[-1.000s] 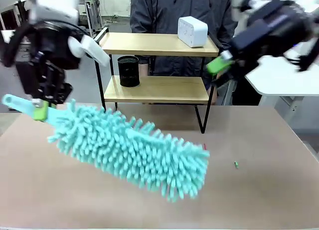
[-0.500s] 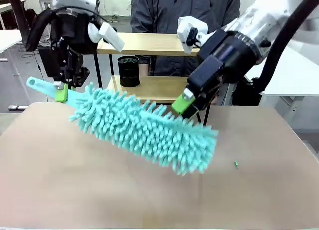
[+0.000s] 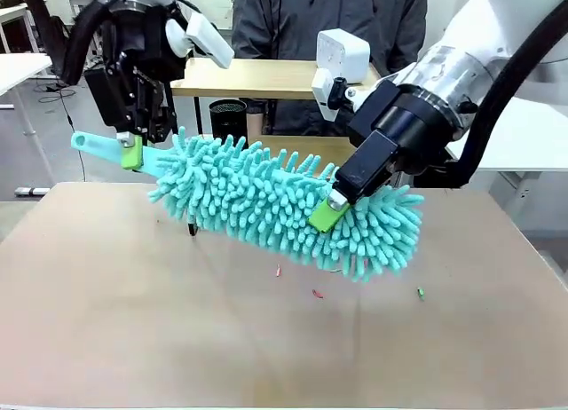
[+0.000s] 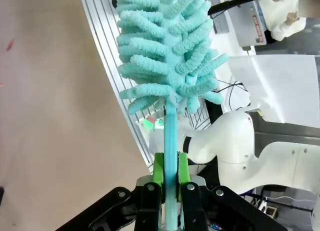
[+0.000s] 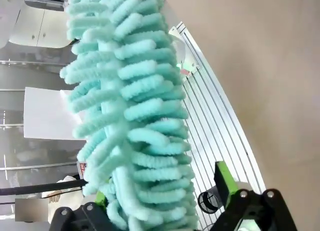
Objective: Clean the shelf.
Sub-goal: Hand the Duster back to the human.
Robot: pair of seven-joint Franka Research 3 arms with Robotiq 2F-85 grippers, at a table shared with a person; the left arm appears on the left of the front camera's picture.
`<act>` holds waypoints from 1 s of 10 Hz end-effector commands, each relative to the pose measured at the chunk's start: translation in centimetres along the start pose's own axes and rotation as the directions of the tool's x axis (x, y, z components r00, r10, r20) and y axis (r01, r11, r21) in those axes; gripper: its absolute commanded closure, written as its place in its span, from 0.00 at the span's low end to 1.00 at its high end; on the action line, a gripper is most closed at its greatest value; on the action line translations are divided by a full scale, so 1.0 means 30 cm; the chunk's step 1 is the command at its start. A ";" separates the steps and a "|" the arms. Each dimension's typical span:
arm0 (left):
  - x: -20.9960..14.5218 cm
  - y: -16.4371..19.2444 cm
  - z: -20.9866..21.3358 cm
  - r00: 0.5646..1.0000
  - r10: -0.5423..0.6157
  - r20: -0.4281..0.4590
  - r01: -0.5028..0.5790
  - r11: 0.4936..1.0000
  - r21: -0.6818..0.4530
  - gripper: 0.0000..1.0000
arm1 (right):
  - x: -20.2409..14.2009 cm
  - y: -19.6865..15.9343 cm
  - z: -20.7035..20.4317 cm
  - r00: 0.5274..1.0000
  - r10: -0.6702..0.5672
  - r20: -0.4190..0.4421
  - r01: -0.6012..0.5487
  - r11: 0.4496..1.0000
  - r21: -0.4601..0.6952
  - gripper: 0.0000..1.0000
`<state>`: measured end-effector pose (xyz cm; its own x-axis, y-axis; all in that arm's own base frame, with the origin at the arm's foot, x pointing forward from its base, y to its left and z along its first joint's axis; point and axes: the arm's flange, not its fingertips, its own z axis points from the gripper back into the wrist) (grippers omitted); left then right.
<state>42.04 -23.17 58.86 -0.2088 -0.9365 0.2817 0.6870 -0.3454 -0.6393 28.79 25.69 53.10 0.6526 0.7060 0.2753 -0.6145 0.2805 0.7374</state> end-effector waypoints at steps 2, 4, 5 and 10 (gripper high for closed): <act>0.013 -0.035 0.066 1.000 0.005 0.000 -0.005 1.000 -0.012 0.88 | -0.023 -0.013 0.005 0.999 0.048 0.005 -0.048 0.999 -0.018 0.07; 0.011 -0.029 0.065 1.000 0.009 0.003 -0.009 1.000 -0.015 0.88 | -0.024 -0.011 0.008 0.999 0.053 -0.006 -0.053 0.999 -0.006 0.66; 0.010 -0.025 0.066 1.000 0.007 0.007 -0.007 1.000 -0.016 0.88 | -0.024 -0.013 0.011 0.999 0.048 -0.001 -0.048 0.999 -0.002 1.00; 0.005 -0.023 0.075 1.000 0.009 0.021 -0.009 1.000 -0.012 0.88 | -0.020 -0.016 0.012 0.999 0.052 -0.012 -0.052 0.998 0.019 1.00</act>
<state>42.43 -23.26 58.53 -0.2001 -0.9391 0.2793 0.6908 -0.3374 -0.6395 28.75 25.41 53.19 0.6402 0.7124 0.2876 -0.6248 0.2650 0.7344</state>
